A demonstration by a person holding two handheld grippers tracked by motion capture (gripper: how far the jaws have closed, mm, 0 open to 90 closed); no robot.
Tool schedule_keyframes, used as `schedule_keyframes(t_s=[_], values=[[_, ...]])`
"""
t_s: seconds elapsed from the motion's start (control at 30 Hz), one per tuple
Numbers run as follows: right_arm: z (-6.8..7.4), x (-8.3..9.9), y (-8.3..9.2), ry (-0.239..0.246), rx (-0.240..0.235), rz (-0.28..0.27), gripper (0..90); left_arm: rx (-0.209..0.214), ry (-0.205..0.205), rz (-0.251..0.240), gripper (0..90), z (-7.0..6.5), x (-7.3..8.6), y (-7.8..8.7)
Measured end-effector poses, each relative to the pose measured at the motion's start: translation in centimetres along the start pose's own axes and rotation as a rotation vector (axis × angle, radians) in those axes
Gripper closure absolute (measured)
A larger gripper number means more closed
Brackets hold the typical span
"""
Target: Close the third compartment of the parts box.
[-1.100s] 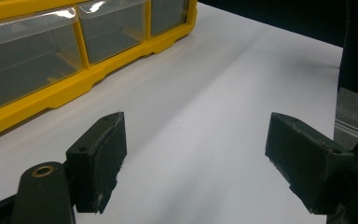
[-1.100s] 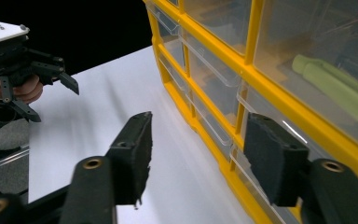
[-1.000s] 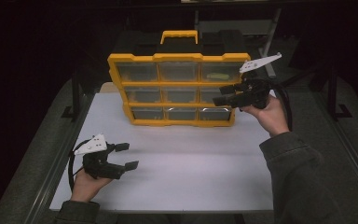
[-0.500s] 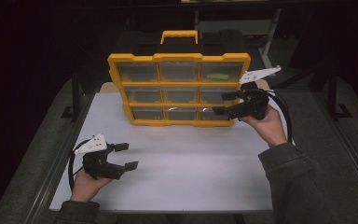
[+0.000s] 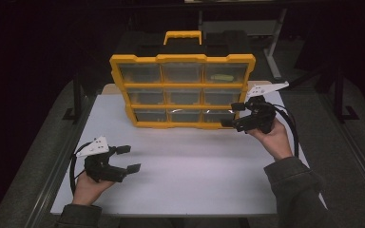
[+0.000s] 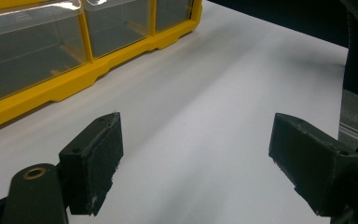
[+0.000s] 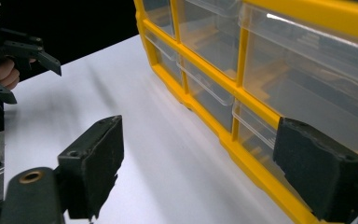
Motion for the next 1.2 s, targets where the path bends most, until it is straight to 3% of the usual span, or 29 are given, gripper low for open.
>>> schedule_keyframes(t_s=[0.4, 0.67, 0.8, 1.2], values=[[0.0, 2.2, 0.0, 0.0, 0.039, 0.005, 13.6, 0.007, 0.01, 0.008, 17.5, 0.1, 0.4, -0.4], [-0.1, 3.7, 0.1, -0.009, 0.056, 0.008, 13.6, -0.003, -0.003, 0.015, 17.5, 0.3, 0.5, -0.5], [-0.2, 4.4, 0.1, -0.013, 0.071, 0.006, 13.6, -0.006, 0.022, 0.013, 17.5, 0.2, 0.6, -0.5], [-0.1, 6.4, 0.2, -0.031, 0.087, 0.018, 13.6, -0.032, 0.019, 0.011, 17.5, 0.6, 0.8, -0.5]])
Point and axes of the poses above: each handheld gripper's, and its own axes: y roughly backward along the jaws, x roughly out of its underside, z roughly to its left, the point moved 5 cm from there along -y, roughly forward along the jaws, and after that the axes turned 4 degrees about y, right-handed, at the moved point
